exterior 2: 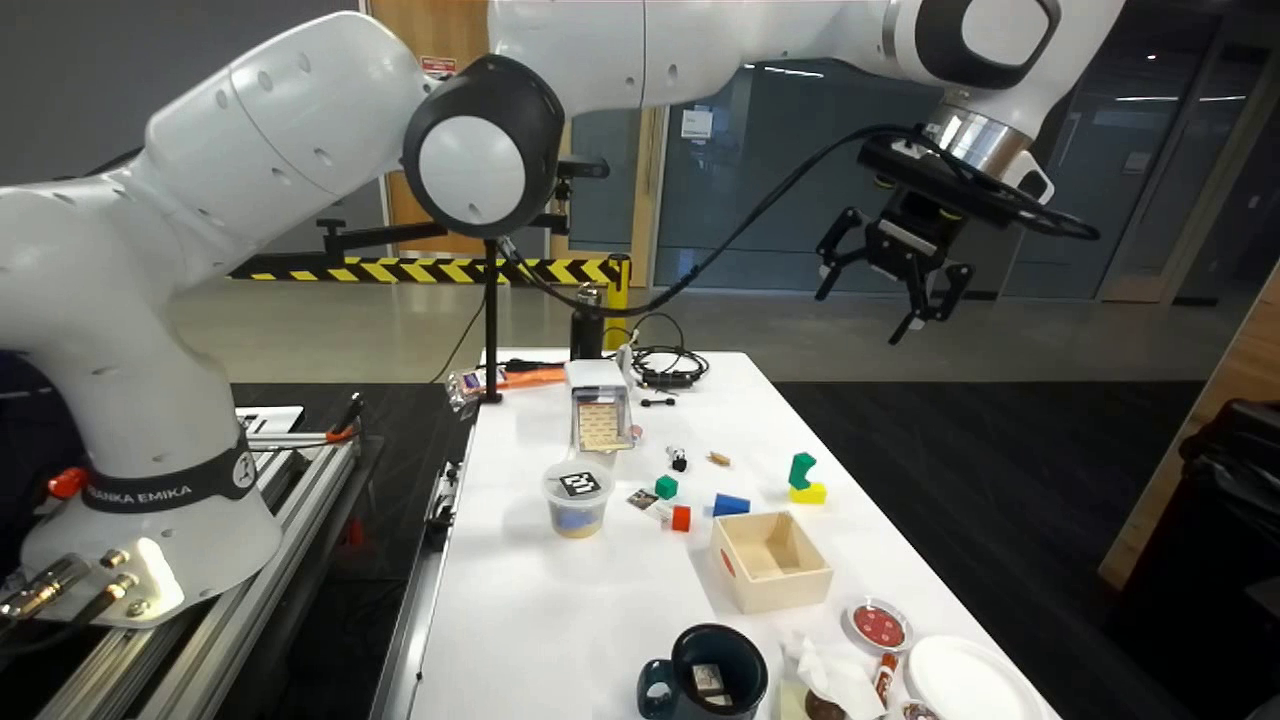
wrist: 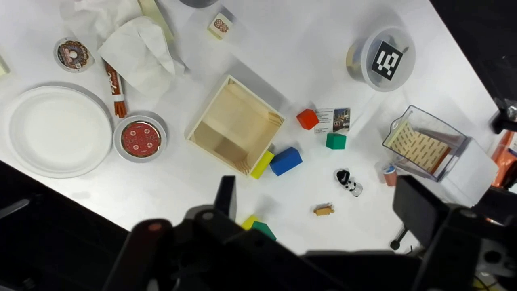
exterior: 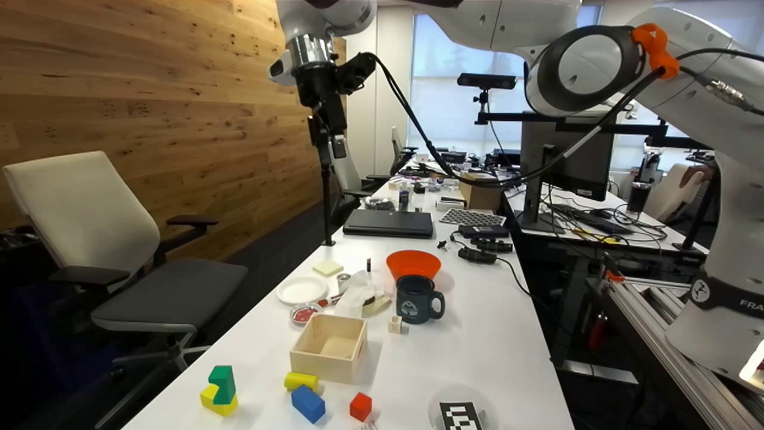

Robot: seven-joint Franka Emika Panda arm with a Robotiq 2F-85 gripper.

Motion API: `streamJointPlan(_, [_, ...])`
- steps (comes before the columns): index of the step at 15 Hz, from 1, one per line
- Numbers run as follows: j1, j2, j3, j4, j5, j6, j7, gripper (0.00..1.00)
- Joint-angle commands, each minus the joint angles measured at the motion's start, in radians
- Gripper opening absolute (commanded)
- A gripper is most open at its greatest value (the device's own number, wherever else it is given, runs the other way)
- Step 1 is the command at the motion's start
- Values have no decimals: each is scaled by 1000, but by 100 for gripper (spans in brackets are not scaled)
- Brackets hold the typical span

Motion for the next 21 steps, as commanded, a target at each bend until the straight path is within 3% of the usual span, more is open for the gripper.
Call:
streamJointPlan(1, [21,13,-7,-35,-37,-14,-88,100])
streamJointPlan(5, [30,79,0,41,-19,-49,-79,100])
streamJointPlan(7, [32,51,1,-30,-19,-17,-81,100])
streamJointPlan(21, [30,55,1,-15,-19,-16,-81,100])
